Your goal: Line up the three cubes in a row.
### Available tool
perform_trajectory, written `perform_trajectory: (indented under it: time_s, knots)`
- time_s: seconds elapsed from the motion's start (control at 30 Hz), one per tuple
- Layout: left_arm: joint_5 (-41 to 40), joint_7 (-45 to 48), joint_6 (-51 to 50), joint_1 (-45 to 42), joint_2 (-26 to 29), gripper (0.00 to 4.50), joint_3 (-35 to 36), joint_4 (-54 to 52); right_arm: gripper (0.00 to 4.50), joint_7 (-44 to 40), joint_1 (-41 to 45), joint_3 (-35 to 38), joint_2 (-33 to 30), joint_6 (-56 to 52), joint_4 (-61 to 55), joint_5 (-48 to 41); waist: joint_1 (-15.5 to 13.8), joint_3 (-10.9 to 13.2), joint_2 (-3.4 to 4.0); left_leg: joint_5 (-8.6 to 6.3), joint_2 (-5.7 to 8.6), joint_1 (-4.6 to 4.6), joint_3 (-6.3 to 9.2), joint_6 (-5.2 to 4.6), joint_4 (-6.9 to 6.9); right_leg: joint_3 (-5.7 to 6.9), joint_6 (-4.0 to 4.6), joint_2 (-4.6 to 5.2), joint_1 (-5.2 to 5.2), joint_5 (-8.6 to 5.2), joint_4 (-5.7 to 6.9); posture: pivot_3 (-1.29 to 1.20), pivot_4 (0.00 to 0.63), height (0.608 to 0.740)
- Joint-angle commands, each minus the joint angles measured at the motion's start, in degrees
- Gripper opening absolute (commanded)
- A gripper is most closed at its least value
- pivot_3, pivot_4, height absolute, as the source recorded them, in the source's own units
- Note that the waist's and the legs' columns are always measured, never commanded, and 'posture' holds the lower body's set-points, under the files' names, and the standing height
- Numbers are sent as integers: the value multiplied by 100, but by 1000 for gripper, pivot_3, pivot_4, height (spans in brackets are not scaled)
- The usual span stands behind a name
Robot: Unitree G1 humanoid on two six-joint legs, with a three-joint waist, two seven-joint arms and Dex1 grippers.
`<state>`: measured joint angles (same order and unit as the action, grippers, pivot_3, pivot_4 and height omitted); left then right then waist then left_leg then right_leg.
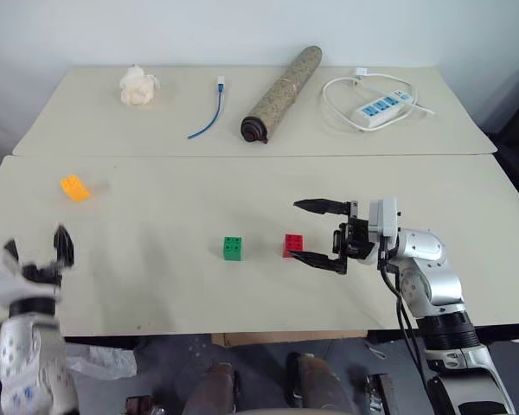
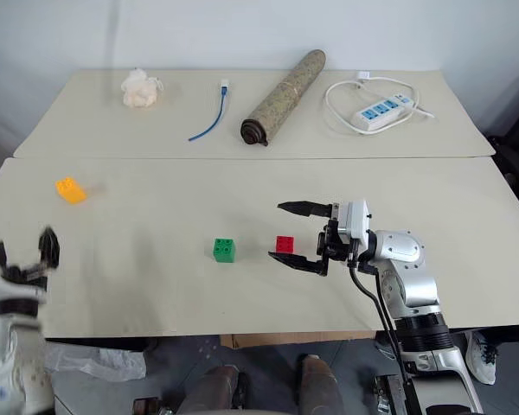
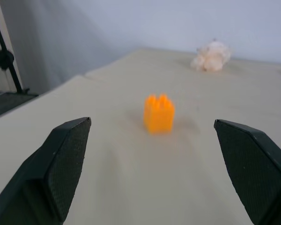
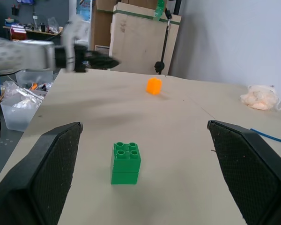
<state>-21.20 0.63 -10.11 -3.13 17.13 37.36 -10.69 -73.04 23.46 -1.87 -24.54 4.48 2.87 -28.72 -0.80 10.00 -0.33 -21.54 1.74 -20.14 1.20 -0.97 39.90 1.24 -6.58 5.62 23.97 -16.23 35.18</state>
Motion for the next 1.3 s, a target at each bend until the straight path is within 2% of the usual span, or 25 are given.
perform_trajectory:
  time_s: [0.03, 0.17, 0.33, 0.47, 0.63, 0.73, 0.93, 1.0, 1.1, 1.2, 1.3]
  knots:
    - [318, -462, -77, -1148, 434, 4482, -139, 1269, 4500, -70, 23, -12, -72, -104, -175, -67, 6, 0, 0, 1, 4, 0, -3, -2, 1, 6, 0, 0, 5, 0, 15, 0, 150, 740]
    - [637, -636, 26, -2395, 895, 4482, -413, 2984, 4500, -29, 27, -40, -159, -252, -227, 14, -3, -3, -9, 5, 10, -21, -9, -2, 9, 35, -2, -8, 34, 1, 32, 0, 150, 740]
    - [814, -171, 582, -3405, 1365, 4482, -753, 4841, 4500, 195, -62, -4, -57, -81, -316, 110, 81, -3, -9, 7, 30, -26, -20, -7, 4, 78, -3, 4, 51, 2, 40, 0, 150, 740]
    - [795, -1, 803, -3828, 1606, 4482, -825, 5755, 4500, 402, -246, 11, -22, -46, -523, 157, 104, -2, -10, 7, 27, -27, -24, -6, 1, 160, -3, 30, 52, 1, 37, 0, 150, 740]
    - [789, -28, 900, -4032, 1671, 4482, -896, 6237, 4500, 504, -343, 10, -43, -70, -649, 169, 90, -2, -10, 7, 30, -27, -26, -6, 9, 181, -3, 53, 49, 2, 42, 0, 150, 740]
    - [758, -50, 897, -3987, 1603, 3897, -917, 6251, 4500, 526, -325, 15, -52, -46, -625, 188, 86, -1, -11, 9, 39, -27, -25, -9, 9, 183, -3, 72, 49, 2, 47, 0, 150, 740]
    - [547, 144, 714, -3639, 1550, 2025, -860, 5704, 4500, 558, -300, -1, -57, -19, -618, 205, 89, -1, -12, 9, 43, -27, -22, -10, 8, 187, -3, 80, 48, 2, 47, 0, 150, 740]
    - [317, 775, 834, -3366, 1589, 1493, -862, 5224, 4500, 512, -297, -17, -74, 16, -583, 220, 95, -1, -11, 9, 42, -27, -22, -10, 8, 187, -3, 82, 49, 2, 47, 0, 150, 740]
    - [-282, 2217, 554, -2828, 1768, 1504, -886, 4266, 4500, 452, -290, 2, -99, 97, -491, 254, 110, 0, -10, 9, 38, -27, -24, -10, 7, 186, -3, 83, 49, 2, 45, 0, 150, 740]
    - [-452, 3164, 268, -2373, 2113, 1504, -1013, 3723, 4500, 451, -303, 59, -133, 180, -431, 289, 113, 0, -9, 9, 36, -27, -22, -10, 8, 187, -3, 85, 48, 1, 43, 0, 150, 740]
    - [-781, 5045, 274, -1815, 2650, 1504, -1365, 2998, 4500, 491, -408, 149, -200, 173, -497, 249, 122, 4, -3, 9, 35, -27, -22, -10, 5, 186, -1, 85, 47, 1, 42, 0, 150, 740]
